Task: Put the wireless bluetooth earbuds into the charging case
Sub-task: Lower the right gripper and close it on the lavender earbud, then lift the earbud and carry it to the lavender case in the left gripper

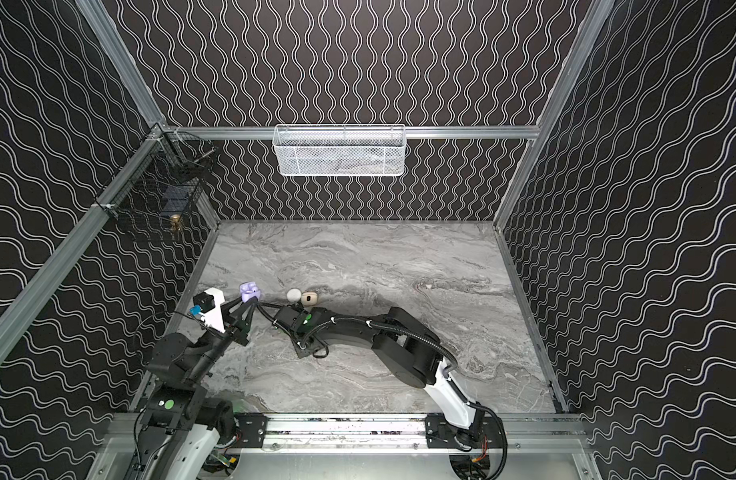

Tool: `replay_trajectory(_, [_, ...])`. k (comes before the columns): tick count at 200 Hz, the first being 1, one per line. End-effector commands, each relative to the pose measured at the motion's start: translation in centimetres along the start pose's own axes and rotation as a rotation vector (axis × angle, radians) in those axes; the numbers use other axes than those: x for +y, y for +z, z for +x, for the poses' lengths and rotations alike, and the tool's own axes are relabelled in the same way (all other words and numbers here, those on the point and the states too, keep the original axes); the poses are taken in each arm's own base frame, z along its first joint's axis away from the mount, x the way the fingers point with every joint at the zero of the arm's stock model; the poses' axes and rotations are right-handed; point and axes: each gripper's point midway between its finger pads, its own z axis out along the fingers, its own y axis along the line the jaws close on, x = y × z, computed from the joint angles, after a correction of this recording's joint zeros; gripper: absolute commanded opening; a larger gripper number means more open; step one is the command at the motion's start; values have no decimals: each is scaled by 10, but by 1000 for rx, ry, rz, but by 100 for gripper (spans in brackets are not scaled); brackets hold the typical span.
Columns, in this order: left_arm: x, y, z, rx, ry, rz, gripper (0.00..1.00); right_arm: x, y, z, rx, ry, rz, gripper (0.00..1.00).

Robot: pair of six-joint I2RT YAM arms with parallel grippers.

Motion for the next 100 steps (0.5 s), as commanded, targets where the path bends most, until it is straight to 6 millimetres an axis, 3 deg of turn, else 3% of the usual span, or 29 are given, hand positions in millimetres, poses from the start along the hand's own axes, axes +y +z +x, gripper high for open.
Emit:
replay_trajectory(1, [-1, -1, -8, -28, 19, 4, 0, 2, 4, 11, 44, 9, -16, 27])
replay_trajectory(100, [-3, -1, -9, -26, 21, 10, 0, 8, -3, 8, 14, 25, -27, 21])
